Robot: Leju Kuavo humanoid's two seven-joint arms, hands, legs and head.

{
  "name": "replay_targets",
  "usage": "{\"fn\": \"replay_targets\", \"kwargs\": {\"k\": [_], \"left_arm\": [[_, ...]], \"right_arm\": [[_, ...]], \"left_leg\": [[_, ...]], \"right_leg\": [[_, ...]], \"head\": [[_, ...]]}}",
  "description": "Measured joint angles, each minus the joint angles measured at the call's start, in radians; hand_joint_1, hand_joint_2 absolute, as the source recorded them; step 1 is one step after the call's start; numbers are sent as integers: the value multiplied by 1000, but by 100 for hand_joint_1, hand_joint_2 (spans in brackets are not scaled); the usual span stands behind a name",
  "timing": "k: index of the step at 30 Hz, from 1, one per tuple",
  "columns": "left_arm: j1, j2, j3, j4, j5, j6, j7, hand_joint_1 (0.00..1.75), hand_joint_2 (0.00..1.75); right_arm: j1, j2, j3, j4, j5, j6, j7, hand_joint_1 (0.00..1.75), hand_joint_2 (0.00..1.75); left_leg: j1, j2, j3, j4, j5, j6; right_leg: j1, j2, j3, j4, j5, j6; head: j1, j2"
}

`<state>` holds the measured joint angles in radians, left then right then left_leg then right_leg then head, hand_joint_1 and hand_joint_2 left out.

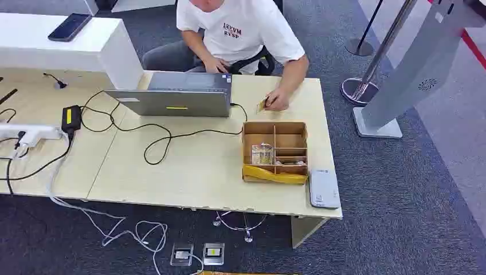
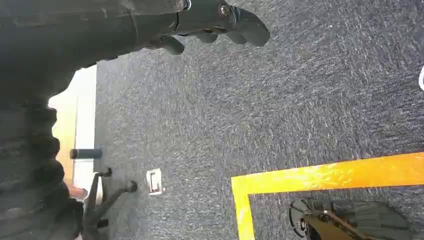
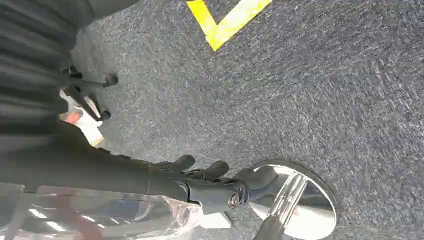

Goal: Pass the card to the sensor for recognition and then transmit it.

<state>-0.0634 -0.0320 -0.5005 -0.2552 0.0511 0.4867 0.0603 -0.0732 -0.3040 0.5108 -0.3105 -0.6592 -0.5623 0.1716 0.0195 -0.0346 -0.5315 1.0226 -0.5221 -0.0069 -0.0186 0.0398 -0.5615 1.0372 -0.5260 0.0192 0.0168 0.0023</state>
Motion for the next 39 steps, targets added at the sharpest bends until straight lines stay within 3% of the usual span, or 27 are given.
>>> {"fn": "replay_targets", "kwargs": {"k": [16, 23, 28, 31, 35, 39], "left_arm": [[0, 7, -46, -2, 40, 12, 12, 0, 175], [0, 11, -66, -2, 55, 8, 18, 0, 175], [0, 13, -80, -2, 76, 8, 18, 0, 175], [-1, 17, -96, -6, 98, 11, 18, 0, 175], [-1, 24, -121, -9, 125, 15, 17, 0, 175], [-1, 30, -145, -10, 148, 17, 14, 0, 175]], "right_arm": [[-9, -4, 19, 0, -30, 3, -6, 0, 175], [-25, -29, 22, -1, -36, -8, -37, 0, 175], [-40, -64, 23, -28, -42, -53, -57, 0, 175], [-46, -116, 23, -73, 30, -71, -26, 0, 175], [-42, -195, -12, -167, 231, -74, 94, 0, 175], [-3, -238, -98, -293, 541, -74, 204, 0, 175]], "left_leg": [[0, 0, 0, 0, 0, 0], [0, 0, 0, 0, 0, 0], [0, 0, 0, 0, 0, 0], [-1, 0, 0, 0, 0, 0], [-1, 0, 0, 0, 0, 0], [-1, -1, -1, 0, 0, 0]], "right_leg": [[0, 0, 0, 0, 0, 0], [0, 0, 0, 0, 0, 0], [0, 0, 0, 0, 0, 0], [-1, 0, 0, 0, 1, 1], [-1, 0, 1, 0, 1, 1], [-1, -1, 1, 0, 1, 1]], "head": [[0, 0], [0, 0], [-1, 0], [0, 0], [0, 0], [0, 0]]}}
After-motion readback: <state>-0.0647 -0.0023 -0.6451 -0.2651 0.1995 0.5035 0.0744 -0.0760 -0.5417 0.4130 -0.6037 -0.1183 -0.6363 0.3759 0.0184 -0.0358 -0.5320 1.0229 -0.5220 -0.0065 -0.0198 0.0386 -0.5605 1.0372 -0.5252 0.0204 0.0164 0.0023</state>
